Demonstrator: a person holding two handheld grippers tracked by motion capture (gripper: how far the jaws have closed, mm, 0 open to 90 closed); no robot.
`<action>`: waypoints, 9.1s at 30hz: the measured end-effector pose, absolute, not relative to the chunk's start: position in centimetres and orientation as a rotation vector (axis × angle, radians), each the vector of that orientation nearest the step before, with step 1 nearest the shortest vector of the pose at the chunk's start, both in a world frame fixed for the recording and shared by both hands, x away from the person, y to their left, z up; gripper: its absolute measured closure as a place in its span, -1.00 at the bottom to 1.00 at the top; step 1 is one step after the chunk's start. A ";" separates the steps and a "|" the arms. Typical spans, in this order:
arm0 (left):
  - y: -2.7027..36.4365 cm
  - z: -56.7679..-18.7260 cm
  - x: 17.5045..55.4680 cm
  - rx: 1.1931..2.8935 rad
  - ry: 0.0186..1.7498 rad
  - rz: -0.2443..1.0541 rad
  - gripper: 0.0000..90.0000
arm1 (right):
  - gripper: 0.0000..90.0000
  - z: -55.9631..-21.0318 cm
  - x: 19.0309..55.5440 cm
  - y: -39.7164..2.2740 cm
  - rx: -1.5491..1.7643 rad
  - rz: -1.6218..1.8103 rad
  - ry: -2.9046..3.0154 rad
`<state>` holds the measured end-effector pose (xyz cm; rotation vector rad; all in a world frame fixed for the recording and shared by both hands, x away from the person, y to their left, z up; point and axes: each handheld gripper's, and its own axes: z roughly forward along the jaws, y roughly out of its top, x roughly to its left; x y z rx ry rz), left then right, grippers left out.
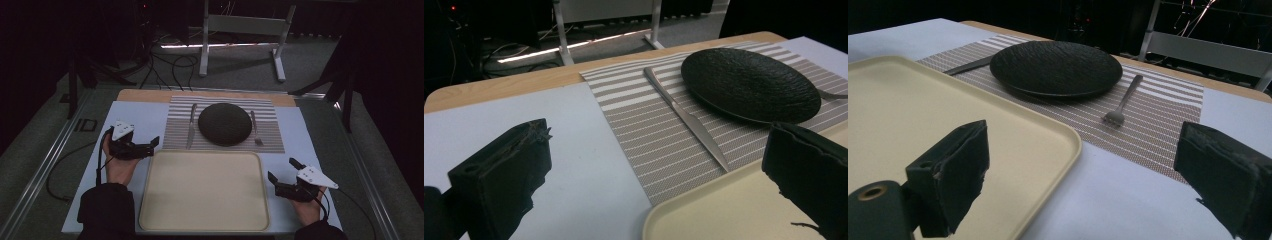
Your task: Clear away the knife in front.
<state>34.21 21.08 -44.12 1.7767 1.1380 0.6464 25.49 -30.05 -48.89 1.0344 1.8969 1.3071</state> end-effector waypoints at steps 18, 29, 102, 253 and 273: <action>19.2 -42.9 37.0 1.804 1.150 0.628 -1.00 | -0.83 -48.9 25.5 -30.0 1.032 1.314 1.887; 18.5 -42.8 38.9 1.829 1.175 0.622 -1.00 | -0.83 -48.9 25.5 -29.9 1.028 1.314 1.894; 9.3 -46.6 51.2 1.998 1.369 0.477 -0.96 | -0.83 -49.0 26.1 -30.3 1.090 1.382 1.861; 11.1 -44.4 46.6 1.964 1.608 0.507 0.79 | -0.83 -49.1 26.4 -30.3 1.100 1.362 1.869; 12.1 -45.3 44.1 1.931 1.631 0.514 0.79 | -0.83 -49.1 26.4 -30.3 1.103 1.366 1.865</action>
